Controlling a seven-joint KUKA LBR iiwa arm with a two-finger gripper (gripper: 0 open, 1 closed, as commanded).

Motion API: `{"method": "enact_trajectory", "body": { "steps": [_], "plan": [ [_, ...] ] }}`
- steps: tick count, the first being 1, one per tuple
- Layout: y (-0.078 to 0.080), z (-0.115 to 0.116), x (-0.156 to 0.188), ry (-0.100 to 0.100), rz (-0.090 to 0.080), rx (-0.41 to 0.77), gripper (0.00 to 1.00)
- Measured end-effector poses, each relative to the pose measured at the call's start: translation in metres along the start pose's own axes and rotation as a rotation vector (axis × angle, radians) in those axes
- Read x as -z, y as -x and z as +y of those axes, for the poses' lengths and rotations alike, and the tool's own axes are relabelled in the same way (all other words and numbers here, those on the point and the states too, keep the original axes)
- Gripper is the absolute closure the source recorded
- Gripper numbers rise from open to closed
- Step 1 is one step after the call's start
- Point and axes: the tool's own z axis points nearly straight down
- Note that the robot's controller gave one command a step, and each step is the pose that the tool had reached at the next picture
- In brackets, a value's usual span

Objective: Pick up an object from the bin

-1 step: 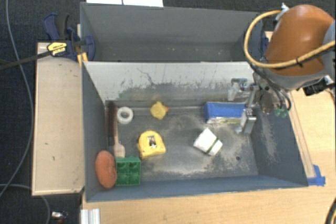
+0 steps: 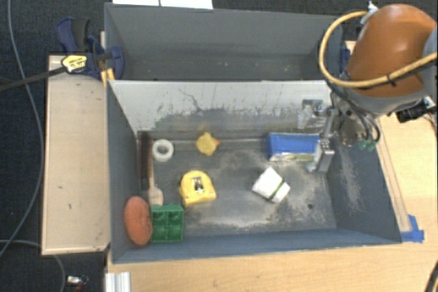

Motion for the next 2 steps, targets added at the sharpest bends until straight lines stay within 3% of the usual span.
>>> {"method": "enact_trajectory", "body": {
  "steps": [1,2],
  "plan": [
    [-0.017,0.043,-0.062,0.000,-0.003,0.098,0.00],
    [-0.016,0.058,-0.099,-0.002,-0.011,0.040,0.00]
  ]
}}
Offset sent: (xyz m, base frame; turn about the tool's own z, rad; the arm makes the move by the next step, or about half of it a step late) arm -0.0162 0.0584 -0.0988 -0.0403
